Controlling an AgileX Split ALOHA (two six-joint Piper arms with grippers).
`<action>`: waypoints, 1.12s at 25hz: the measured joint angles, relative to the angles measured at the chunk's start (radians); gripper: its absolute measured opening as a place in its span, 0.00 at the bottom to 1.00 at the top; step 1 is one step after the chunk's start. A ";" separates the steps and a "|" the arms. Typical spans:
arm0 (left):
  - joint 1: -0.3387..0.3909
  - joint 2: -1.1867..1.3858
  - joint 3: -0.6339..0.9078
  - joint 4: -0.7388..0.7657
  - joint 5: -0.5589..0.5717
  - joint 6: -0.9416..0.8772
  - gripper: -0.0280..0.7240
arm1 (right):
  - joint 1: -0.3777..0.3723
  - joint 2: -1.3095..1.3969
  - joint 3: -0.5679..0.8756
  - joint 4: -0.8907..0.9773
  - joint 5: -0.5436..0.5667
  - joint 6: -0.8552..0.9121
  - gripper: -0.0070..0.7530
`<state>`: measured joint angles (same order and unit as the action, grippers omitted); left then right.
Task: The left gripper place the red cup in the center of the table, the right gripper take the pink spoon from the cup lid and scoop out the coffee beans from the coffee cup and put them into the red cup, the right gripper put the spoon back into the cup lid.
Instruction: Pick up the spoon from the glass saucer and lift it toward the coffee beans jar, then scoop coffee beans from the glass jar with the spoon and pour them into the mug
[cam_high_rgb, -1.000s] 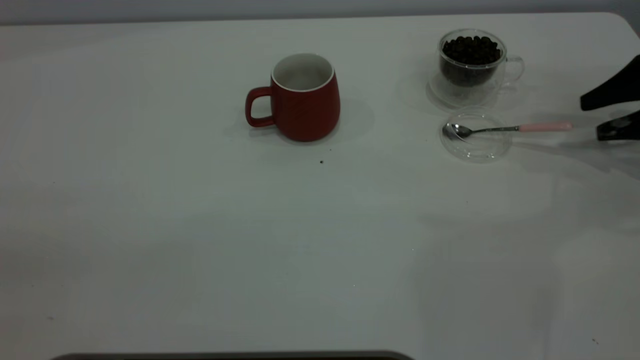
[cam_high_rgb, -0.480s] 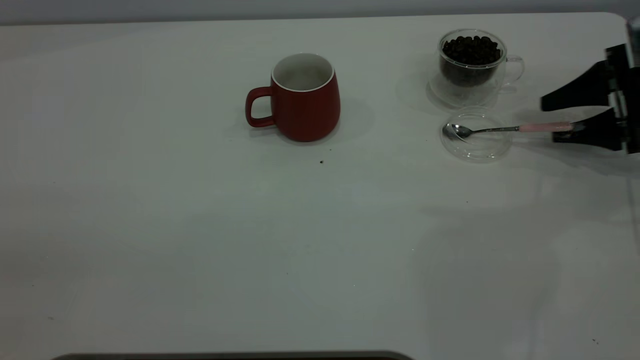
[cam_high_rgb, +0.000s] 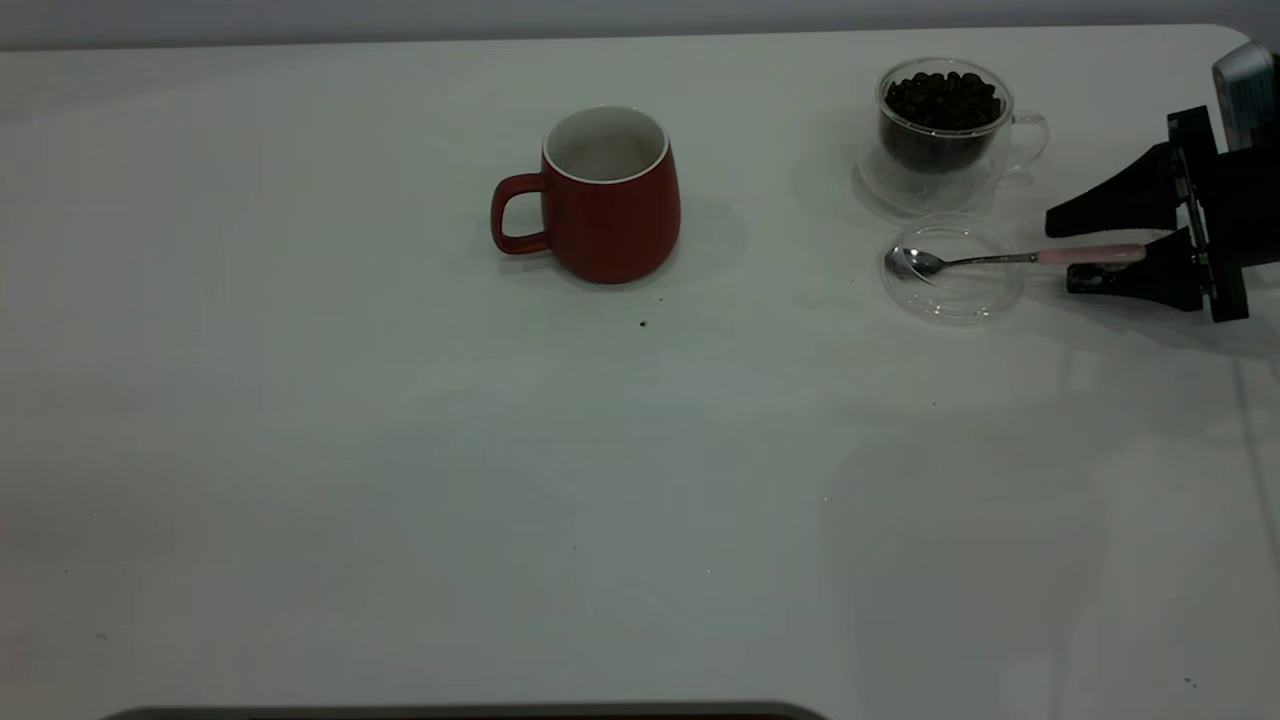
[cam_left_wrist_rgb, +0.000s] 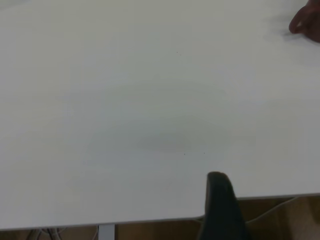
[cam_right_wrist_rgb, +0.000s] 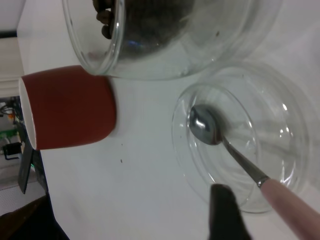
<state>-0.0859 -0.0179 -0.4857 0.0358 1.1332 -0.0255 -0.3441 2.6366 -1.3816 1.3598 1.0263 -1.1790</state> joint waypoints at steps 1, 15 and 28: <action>0.000 0.000 0.000 0.000 0.000 0.000 0.75 | 0.000 0.000 0.000 -0.006 0.000 0.001 0.55; 0.000 0.000 0.000 0.000 0.000 0.001 0.75 | -0.063 -0.113 -0.003 -0.135 0.046 0.019 0.13; 0.000 0.000 0.000 0.000 0.000 0.001 0.75 | 0.042 -0.295 -0.168 -0.142 -0.009 0.129 0.13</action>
<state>-0.0859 -0.0179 -0.4857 0.0358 1.1332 -0.0243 -0.3026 2.3417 -1.5494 1.2174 1.0169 -1.0500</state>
